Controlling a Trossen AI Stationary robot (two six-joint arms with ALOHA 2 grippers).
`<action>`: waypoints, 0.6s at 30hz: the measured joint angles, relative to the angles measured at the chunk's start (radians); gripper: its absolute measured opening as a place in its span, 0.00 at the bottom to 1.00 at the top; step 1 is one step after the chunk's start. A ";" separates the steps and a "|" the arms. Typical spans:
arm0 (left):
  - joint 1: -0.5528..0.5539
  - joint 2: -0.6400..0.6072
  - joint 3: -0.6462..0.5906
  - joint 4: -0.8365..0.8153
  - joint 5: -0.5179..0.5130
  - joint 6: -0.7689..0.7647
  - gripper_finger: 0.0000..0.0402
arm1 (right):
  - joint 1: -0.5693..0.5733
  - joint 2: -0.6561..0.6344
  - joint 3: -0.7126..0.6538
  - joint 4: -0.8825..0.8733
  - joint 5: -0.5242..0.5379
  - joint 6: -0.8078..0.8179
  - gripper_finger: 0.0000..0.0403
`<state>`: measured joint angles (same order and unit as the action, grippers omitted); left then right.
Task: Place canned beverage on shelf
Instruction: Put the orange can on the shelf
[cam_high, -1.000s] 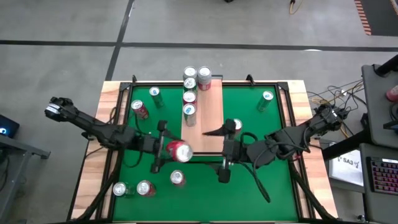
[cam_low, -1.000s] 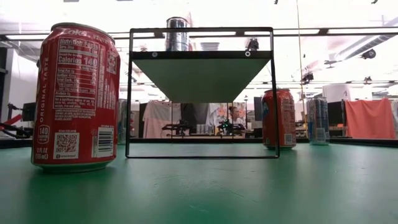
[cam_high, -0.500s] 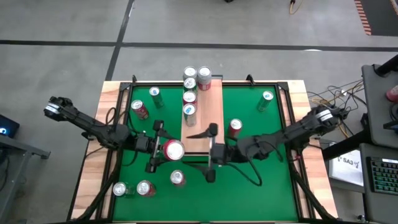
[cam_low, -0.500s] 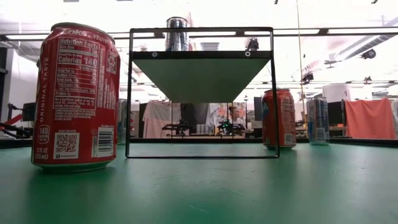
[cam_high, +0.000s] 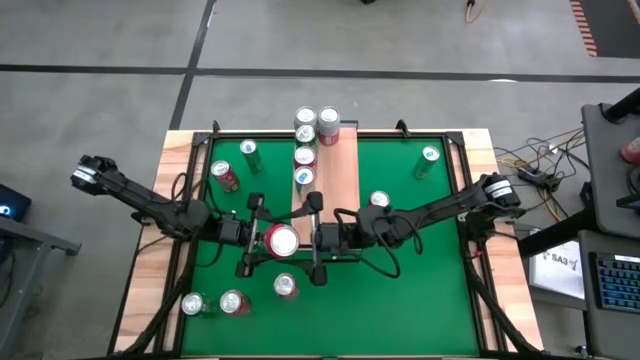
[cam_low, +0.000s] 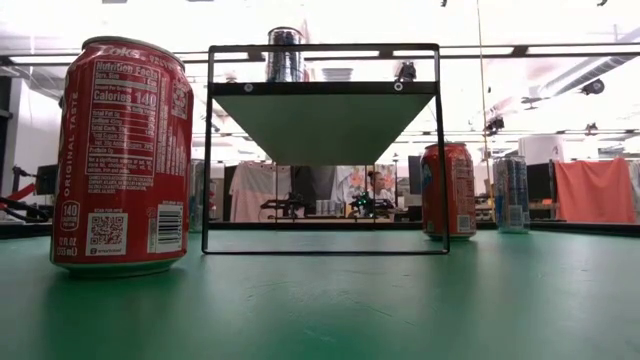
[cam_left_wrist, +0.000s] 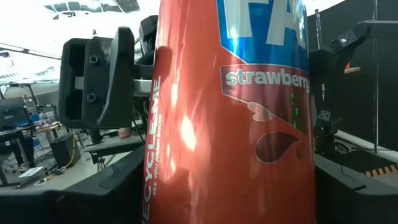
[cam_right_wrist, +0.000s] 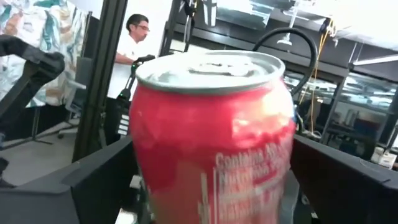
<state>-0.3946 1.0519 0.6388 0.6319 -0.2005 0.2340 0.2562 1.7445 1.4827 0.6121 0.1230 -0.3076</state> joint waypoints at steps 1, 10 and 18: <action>0.000 0.000 0.000 0.000 0.000 0.000 0.71 | 0.000 0.006 0.008 0.000 0.000 0.000 0.96; 0.000 0.000 0.000 0.006 -0.026 -0.003 0.78 | -0.002 0.009 0.024 -0.004 0.005 0.027 0.71; 0.000 -0.017 0.000 -0.002 -0.089 0.044 0.92 | -0.005 -0.019 0.032 -0.017 0.060 0.072 0.71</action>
<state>-0.3946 1.0344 0.6392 0.6302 -0.2892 0.2780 0.2515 1.7257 1.5148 0.5954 0.1832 -0.2356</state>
